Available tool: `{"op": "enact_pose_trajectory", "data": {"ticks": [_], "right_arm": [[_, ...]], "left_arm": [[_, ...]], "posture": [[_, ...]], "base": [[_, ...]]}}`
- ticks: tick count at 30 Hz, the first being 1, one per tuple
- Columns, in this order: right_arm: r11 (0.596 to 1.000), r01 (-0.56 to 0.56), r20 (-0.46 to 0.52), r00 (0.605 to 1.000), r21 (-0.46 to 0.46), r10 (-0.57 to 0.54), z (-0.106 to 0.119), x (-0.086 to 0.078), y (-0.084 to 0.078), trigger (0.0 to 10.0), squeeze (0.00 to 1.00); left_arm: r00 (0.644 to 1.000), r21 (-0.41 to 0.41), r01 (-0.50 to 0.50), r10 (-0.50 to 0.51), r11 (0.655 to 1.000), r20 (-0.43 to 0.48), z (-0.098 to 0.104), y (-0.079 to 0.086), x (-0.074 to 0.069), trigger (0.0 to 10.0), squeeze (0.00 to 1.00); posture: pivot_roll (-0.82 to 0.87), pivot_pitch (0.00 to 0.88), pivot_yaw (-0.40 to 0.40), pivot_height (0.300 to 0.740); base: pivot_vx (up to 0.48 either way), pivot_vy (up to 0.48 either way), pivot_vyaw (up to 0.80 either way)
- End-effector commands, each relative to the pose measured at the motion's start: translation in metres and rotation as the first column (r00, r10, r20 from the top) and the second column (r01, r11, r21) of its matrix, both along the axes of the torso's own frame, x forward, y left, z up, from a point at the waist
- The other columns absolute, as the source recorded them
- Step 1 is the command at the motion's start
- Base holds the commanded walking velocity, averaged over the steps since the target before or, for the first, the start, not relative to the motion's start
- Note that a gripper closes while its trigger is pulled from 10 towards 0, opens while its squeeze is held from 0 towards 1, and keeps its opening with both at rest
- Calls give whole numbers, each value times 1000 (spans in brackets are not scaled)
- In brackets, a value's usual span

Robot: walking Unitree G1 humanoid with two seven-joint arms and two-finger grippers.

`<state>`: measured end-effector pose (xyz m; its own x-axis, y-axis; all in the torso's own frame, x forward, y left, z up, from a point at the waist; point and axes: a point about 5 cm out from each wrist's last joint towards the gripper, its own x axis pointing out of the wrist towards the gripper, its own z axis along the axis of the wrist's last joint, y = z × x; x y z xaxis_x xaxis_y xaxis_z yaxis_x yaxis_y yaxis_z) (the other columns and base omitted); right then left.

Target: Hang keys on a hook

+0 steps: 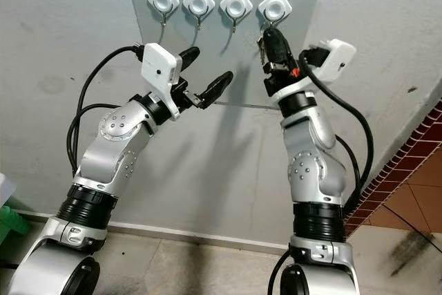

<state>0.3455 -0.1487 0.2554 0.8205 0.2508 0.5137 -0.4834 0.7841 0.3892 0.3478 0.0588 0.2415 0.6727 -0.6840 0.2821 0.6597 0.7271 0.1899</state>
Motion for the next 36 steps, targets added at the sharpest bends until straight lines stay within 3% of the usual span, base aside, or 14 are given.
{"op": "enact_pose_trajectory", "data": {"ticks": [1,12,19,20,24,31,36], "right_arm": [[998,-5,-7,1000,61,6,6,2,-2,10000,0],[962,-46,-120,989,271,81,-11,4,-7,10000,0],[943,-56,-144,984,328,108,-22,2,-7,10000,0],[942,-58,-143,984,331,111,-22,1,-7,10000,1000],[967,-9,-84,996,255,31,-25,-5,-5,10000,1000],[968,19,-83,997,250,1,-32,-10,0,10000,1000],[951,-38,-28,998,307,49,-26,-16,5,10000,1000]], "left_arm": [[999,4,3,-3,1000,32,10,0,1,10000,0],[999,5,-2,2,1000,32,10,2,1,10000,0],[1000,5,-6,5,1000,30,10,4,1,10000,0],[999,6,-7,7,1000,31,10,4,1,10000,0],[999,2,-23,23,1000,28,9,4,1,10000,0],[998,-4,-53,53,999,31,8,7,0,10000,0],[997,-6,-69,69,998,23,6,11,0,10000,0]], "posture": [[-84,0,12,740],[-81,0,11,740],[-79,0,11,740],[-78,0,11,740],[-75,0,10,740],[-69,0,10,740],[-68,0,10,740]], "base": [[0,0,0],[0,0,0],[0,0,0],[0,0,0],[0,0,0],[0,0,0],[0,0,0]]}}
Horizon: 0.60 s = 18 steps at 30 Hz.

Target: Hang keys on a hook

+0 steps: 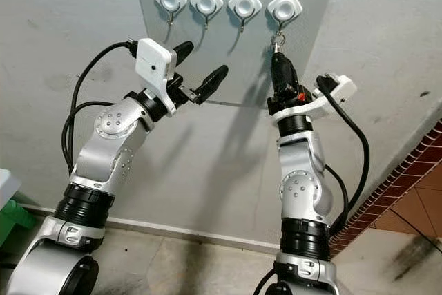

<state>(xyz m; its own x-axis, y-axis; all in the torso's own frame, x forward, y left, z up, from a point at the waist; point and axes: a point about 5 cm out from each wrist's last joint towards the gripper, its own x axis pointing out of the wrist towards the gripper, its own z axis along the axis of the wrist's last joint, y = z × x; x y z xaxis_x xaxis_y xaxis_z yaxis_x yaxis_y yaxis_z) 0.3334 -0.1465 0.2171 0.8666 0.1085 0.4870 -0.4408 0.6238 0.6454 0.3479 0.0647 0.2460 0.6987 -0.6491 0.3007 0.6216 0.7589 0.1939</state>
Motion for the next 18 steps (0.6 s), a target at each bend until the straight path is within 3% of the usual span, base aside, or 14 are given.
{"op": "enact_pose_trajectory", "data": {"ticks": [1,6,16,17,18], "right_arm": [[1000,-25,63,998,13,24,12,-4,2,10000,1000],[997,-77,136,988,5,75,25,-18,5,10000,1000],[997,-39,112,993,-67,46,22,-35,3,10000,996],[995,-26,106,994,-92,36,20,-38,3,10000,0],[993,-19,102,994,-118,32,19,-41,3,10000,0]], "left_arm": [[1000,5,-23,23,1000,5,1,5,-1,10000,0],[999,18,-46,46,999,-3,-3,12,-2,10000,0],[998,47,-63,64,997,-19,-14,18,-2,10000,0],[998,48,-65,66,997,-22,-16,18,-2,10000,0],[997,49,-65,67,997,-24,-17,18,-3,10000,0]], "posture": [[-68,0,10,740],[-50,0,13,740],[-59,0,19,740],[-62,0,21,740],[-62,0,21,740]], "base": [[0,0,0],[0,0,0],[0,0,0],[0,0,0],[0,0,0]]}}
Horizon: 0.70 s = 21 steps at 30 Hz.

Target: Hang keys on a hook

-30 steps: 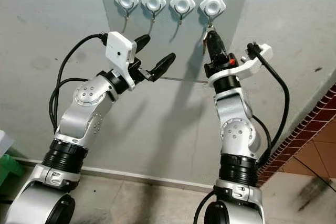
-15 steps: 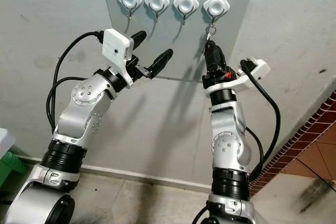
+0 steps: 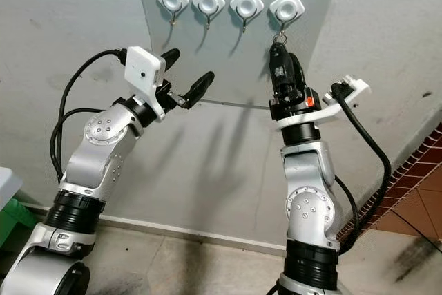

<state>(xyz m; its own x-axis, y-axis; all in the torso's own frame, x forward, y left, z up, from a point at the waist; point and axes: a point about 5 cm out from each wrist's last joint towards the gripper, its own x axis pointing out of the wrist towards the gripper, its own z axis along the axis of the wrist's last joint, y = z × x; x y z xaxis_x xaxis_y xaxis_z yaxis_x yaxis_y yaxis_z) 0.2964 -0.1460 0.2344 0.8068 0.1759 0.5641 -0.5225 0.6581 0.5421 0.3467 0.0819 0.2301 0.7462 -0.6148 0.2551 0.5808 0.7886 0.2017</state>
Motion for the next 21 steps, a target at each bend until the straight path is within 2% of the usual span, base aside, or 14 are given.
{"op": "enact_pose_trajectory", "data": {"ticks": [1,4,8,10,11,12,13,15,16,21], "right_arm": [[999,9,-2,1000,-53,-9,1,-6,2,10000,0],[998,34,-24,999,-52,-35,-4,-16,-1,10000,0],[998,43,-36,998,-47,-44,-7,-22,-4,10000,0],[996,65,-57,996,-60,-69,-12,-27,-8,10000,0],[996,65,-57,996,-60,-69,-12,-27,-8,10000,0],[995,74,-65,995,-69,-79,-15,-29,-10,10000,0],[995,74,-67,995,-68,-78,-15,-30,-12,10000,1000],[995,73,-70,995,-68,-78,-15,-31,-12,10000,1000],[995,77,-76,994,-67,-82,-17,-34,-15,10000,1000],[992,86,-115,989,-88,-96,-27,-34,-17,10000,1000]], "left_arm": [[1000,14,-5,5,1000,5,-2,1,-2,10000,0],[999,0,-52,52,999,-17,-13,5,-5,10000,0],[996,-24,-83,82,996,-34,-20,10,-7,10000,0],[991,-51,-113,109,992,-77,-29,17,-9,10000,0],[991,-51,-113,109,992,-77,-29,17,-9,10000,0],[986,-40,-141,137,989,-95,-37,22,-11,10000,0],[983,-36,-154,149,987,-112,-43,25,-12,10000,0],[980,-33,-163,157,986,-123,-46,27,-13,10000,0],[976,-3,-182,180,983,-125,-58,32,-16,10000,0],[942,49,-274,278,960,-186,-89,50,-21,10000,0]], "posture": [[-62,0,21,740],[-77,0,28,740],[-84,0,32,740],[-89,0,36,740],[-89,0,36,740],[-91,0,37,740],[-91,0,37,740],[-91,0,37,740],[-88,0,38,740],[-83,0,35,740]], "base": [[0,0,0],[0,0,0],[0,0,0],[0,0,0],[0,0,0],[0,0,0],[0,0,0],[0,0,0],[0,0,0],[0,0,0]]}}
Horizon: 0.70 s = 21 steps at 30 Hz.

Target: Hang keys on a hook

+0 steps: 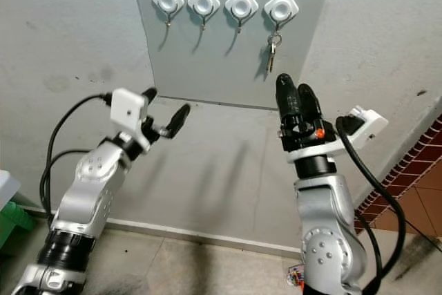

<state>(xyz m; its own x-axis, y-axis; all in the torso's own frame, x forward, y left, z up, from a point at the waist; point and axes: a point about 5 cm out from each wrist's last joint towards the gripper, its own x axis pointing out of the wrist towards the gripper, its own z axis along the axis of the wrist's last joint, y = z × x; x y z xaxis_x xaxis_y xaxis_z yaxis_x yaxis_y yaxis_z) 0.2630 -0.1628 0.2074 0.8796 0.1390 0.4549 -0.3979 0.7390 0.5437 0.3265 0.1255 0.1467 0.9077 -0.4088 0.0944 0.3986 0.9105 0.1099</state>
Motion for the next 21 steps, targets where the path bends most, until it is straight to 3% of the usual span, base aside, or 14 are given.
{"op": "enact_pose_trajectory", "data": {"ticks": [1,9,12,18,19,20,21], "right_arm": [[1000,5,-15,1000,-10,-6,-3,0,-1,10000,1000],[999,28,-77,997,-27,-30,-21,0,-6,10000,1000],[994,74,-155,984,-80,-85,-46,2,-12,10000,1000],[986,99,-217,968,-131,-126,-68,4,-17,10000,1000],[984,103,-229,964,-143,-134,-73,4,-18,10000,941],[976,99,-274,950,-193,-151,-91,5,-21,10000,0],[976,99,-274,950,-193,-151,-91,5,-21,10000,0]], "left_arm": [[999,34,-50,50,998,-9,-10,9,-2,10000,0],[996,12,-87,88,996,-15,-16,14,-9,10000,0],[987,28,-155,156,987,-42,-33,21,-12,10000,0],[975,12,-207,208,978,-80,-43,28,-14,10000,0],[973,13,-216,217,976,-81,-45,30,-14,10000,0],[965,27,-242,243,970,-101,-54,37,-14,10000,0],[965,27,-242,243,970,-101,-54,37,-14,10000,0]], "posture": [[-82,0,33,740],[-76,0,29,740],[-76,0,29,740],[-76,0,29,740],[-75,0,30,740],[-75,0,30,740],[-75,0,30,740]], "base": [[0,0,0],[0,0,0],[0,0,0],[0,0,0],[0,0,0],[0,0,0],[0,0,0]]}}
